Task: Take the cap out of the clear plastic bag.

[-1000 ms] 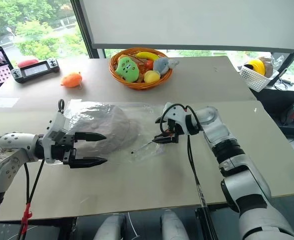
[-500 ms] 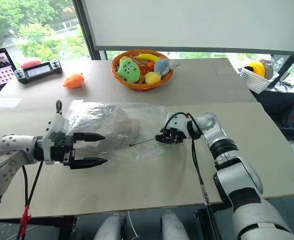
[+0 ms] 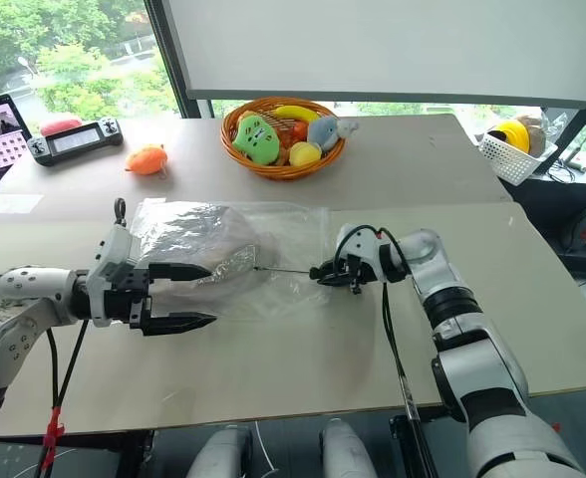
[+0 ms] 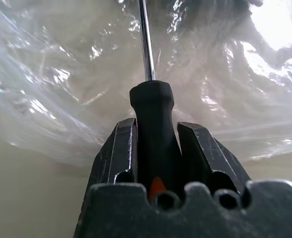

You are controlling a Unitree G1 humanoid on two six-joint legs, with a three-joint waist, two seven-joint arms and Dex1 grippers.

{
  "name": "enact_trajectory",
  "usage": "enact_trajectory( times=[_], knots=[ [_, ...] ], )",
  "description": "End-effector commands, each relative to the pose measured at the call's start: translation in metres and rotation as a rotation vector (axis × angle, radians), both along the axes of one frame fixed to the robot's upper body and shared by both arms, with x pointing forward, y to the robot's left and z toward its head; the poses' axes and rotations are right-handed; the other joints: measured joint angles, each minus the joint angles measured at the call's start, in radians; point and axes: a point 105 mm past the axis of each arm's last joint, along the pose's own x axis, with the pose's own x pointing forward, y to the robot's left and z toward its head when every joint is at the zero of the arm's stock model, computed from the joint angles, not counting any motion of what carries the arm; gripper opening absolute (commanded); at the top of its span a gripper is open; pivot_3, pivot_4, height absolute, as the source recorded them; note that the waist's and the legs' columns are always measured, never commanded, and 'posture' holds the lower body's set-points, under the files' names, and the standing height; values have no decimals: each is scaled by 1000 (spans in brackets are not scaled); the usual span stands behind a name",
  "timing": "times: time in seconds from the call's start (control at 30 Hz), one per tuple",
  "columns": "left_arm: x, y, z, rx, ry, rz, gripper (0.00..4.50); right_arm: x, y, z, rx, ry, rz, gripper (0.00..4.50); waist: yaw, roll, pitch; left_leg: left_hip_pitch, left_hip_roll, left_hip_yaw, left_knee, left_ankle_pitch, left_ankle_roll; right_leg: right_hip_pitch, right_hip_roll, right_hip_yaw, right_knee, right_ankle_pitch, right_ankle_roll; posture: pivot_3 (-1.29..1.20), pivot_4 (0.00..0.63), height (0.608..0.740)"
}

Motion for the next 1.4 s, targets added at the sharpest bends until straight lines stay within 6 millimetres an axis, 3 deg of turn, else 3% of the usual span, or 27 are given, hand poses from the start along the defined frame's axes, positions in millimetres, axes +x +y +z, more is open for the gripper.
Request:
enact_trajectory(
  times=[0.03, 0.13, 0.27, 0.37, 0.47, 0.67, 0.7, 0.73, 0.8, 0.97, 1.03, 1.2, 1.4],
  knots=[
    [2, -4, 6, 1, -40, -14, 4500, 10, -20, 53, 201, -56, -112, 934, -1, 0, 0, 0, 0, 0, 0, 0, 0, 0, 0, 0, 0, 0, 0, 0, 150, 735],
    [3, -5, 6, 1, -40, -17, 4500, 17, -36, 66, 285, -65, -205, 934, -3, 0, 0, 0, 0, 0, 0, 0, 0, 0, 0, 0, 0, 0, 0, 0, 150, 735],
    [3, -6, 6, 2, -41, -23, 4500, 42, -67, 74, 376, -108, -478, 934, -9, 0, 1, 1, 0, 1, 0, 0, 0, -1, 0, 1, 0, 0, 0, 0, 150, 735],
    [3, -8, 6, 3, -41, -28, 4500, 60, -113, 58, 396, -91, -823, 934, -7, 0, 1, 1, 0, 1, -1, 0, 0, -1, 0, 1, 0, 0, 0, 0, 150, 735],
    [3, -9, 6, 1, -40, -32, 4500, 63, -157, 42, 387, -81, -1118, 934, 0, 0, 1, 0, 0, 1, -1, 0, 0, -1, 0, 1, -1, 0, 0, 0, 150, 735],
    [0, -10, 5, 5, -37, -36, 4500, 49, -210, 20, 319, -78, -1453, 934, -9, 2, 2, -4, -1, 1, -1, 0, 0, -2, -1, 1, -4, 0, 0, 0, 150, 735],
    [-1, -10, 5, 5, -36, -36, 4500, 46, -215, 16, 308, -71, -1480, 1415, -11, 2, 2, -4, -1, 1, -2, 0, 0, -2, 0, 2, -4, 0, 0, 0, 150, 735],
    [-1, -10, 5, 5, -36, -37, 4500, 44, -218, 13, 303, -68, -1497, 1902, -12, 2, 2, -4, -1, 1, -2, 0, 0, -2, 0, 2, -4, 0, 0, 0, 150, 735],
    [-1, -10, 5, 5, -36, -36, 4500, 44, -216, 10, 311, -47, -1491, 2329, -14, 2, 2, -3, -1, 1, -2, 0, 0, -2, 0, 2, -4, 0, 0, 0, 150, 735],
    [-2, -11, 4, 6, -35, -43, 4500, 46, -213, 13, 336, -45, -1481, 4091, -24, 2, 2, -3, -1, 1, -1, 0, 0, -1, 0, 2, -4, 0, 0, 0, 150, 735],
    [-2, -12, 3, 8, -35, -48, 4500, 47, -212, 15, 347, -47, -1475, 4470, -28, 2, 2, -3, -1, 1, -2, 0, 0, -1, 0, 2, -4, 0, 0, 0, 150, 735],
    [-5, -17, -3, 26, -37, -76, 4500, 51, -211, 34, 352, -112, -1437, 4470, -31, 2, 2, -3, -1, 1, -2, 0, 0, -1, -1, 2, -4, 0, 0, 0, 150, 735],
    [-11, -42, -21, 14, -112, -105, 4500, 51, -184, 102, 521, -245, -1156, 4470, -31, 7, 5, -3, -1, 1, -2, 0, 0, -2, 0, 3, -4, 0, 0, 0, 150, 735]
  ],
)
